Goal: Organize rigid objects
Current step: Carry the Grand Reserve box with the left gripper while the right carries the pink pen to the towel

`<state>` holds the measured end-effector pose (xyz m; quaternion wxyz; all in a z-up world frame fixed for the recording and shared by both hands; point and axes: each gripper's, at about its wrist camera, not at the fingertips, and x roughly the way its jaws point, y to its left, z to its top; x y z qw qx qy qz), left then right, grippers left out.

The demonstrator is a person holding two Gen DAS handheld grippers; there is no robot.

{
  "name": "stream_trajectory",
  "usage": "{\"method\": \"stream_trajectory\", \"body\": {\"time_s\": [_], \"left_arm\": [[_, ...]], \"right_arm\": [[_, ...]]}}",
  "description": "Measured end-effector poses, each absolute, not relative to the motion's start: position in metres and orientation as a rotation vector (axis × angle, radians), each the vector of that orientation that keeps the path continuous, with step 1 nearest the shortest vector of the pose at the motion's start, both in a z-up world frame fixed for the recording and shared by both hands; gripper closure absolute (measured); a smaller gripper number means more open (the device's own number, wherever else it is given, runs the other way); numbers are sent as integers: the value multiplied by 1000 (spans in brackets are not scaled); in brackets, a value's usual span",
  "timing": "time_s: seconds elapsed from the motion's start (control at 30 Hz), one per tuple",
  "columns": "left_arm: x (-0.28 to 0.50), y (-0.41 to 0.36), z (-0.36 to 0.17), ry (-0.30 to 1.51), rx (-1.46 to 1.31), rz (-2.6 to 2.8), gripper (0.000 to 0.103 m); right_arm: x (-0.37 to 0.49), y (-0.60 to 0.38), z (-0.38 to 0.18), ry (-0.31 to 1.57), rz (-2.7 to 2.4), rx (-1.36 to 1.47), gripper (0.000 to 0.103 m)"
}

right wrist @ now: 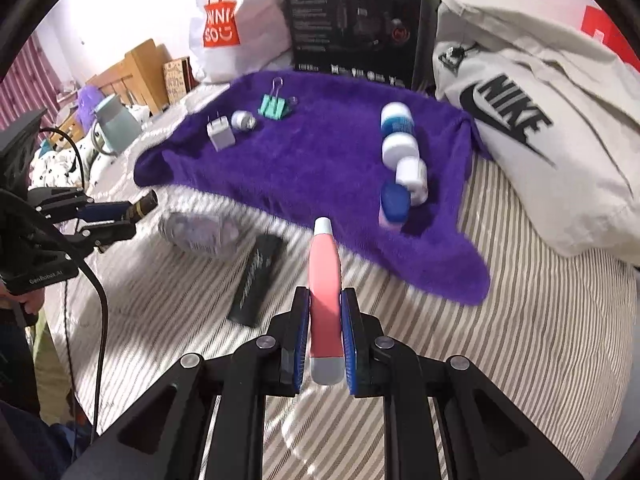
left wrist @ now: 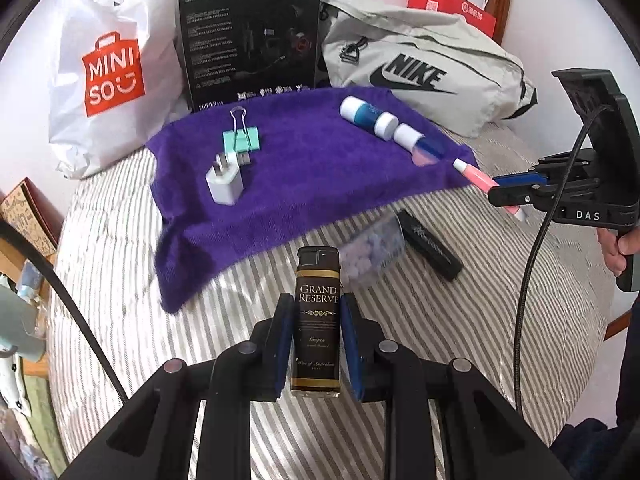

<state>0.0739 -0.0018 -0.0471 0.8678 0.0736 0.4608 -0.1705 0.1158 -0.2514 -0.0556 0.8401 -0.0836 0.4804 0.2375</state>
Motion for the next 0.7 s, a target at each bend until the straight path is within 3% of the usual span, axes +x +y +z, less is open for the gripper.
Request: {"method": "stream_trajectory", "body": {"time_s": [0.37, 0.7], "left_arm": [[135, -2, -32, 947, 144, -351, 80], [199, -14, -40, 961, 122, -361, 80]], "right_arm": [[172, -238, -39, 993, 539, -164, 87], [235, -212, -59, 1048, 548, -211, 87]]}}
